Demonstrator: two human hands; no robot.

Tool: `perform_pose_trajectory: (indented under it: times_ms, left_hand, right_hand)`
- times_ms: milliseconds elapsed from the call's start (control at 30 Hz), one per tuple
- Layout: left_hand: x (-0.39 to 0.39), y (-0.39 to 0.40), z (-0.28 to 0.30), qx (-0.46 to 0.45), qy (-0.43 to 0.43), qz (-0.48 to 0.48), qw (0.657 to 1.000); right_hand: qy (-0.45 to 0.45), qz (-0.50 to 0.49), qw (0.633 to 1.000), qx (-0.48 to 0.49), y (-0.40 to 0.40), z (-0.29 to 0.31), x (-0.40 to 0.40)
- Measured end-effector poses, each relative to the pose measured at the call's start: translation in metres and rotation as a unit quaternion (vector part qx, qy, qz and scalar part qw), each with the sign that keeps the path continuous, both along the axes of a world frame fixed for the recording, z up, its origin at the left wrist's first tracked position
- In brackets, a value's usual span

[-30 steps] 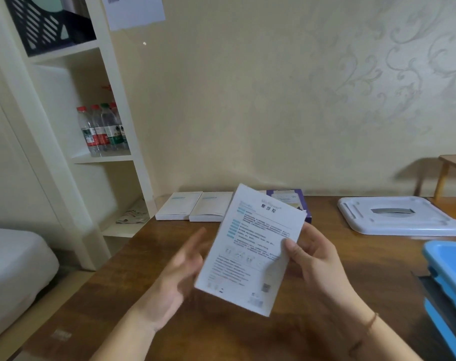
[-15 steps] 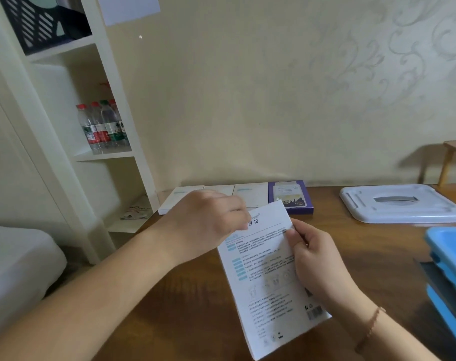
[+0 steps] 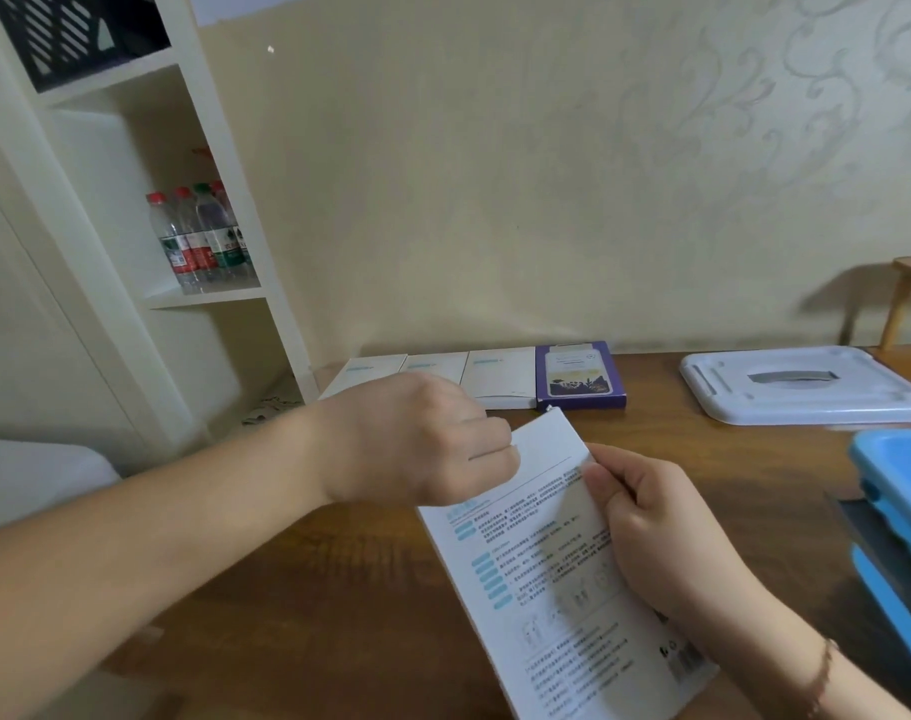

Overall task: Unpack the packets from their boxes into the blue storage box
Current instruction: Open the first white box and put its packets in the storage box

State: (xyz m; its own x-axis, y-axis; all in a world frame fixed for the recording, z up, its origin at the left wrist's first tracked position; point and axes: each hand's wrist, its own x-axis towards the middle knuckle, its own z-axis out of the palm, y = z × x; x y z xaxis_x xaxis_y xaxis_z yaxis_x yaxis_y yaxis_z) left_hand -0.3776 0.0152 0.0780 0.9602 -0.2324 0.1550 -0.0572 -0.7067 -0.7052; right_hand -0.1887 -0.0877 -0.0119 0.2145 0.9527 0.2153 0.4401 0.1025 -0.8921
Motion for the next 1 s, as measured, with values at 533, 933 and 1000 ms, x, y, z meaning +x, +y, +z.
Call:
perform_pose_trajectory:
  times_ms: [533,933,1000]
  left_hand:
    - [-0.001,-0.007,0.005,-0.05,0.066,0.002,0.997]
    - [0.022,-0.077,-0.077,-0.867,-0.314,0.016,0.388]
    - [0.025,-0.082,-0.08,-0.862,-0.348,0.02,0.369]
  right_hand:
    - [-0.004,-0.004,1.0,-0.005,-0.019,0.006,0.001]
    - [0.014,-0.128,0.97,0.205,-0.017,0.005,-0.006]
    - [-0.112,-0.191,0.934,0.28,-0.02,0.012,-0.004]
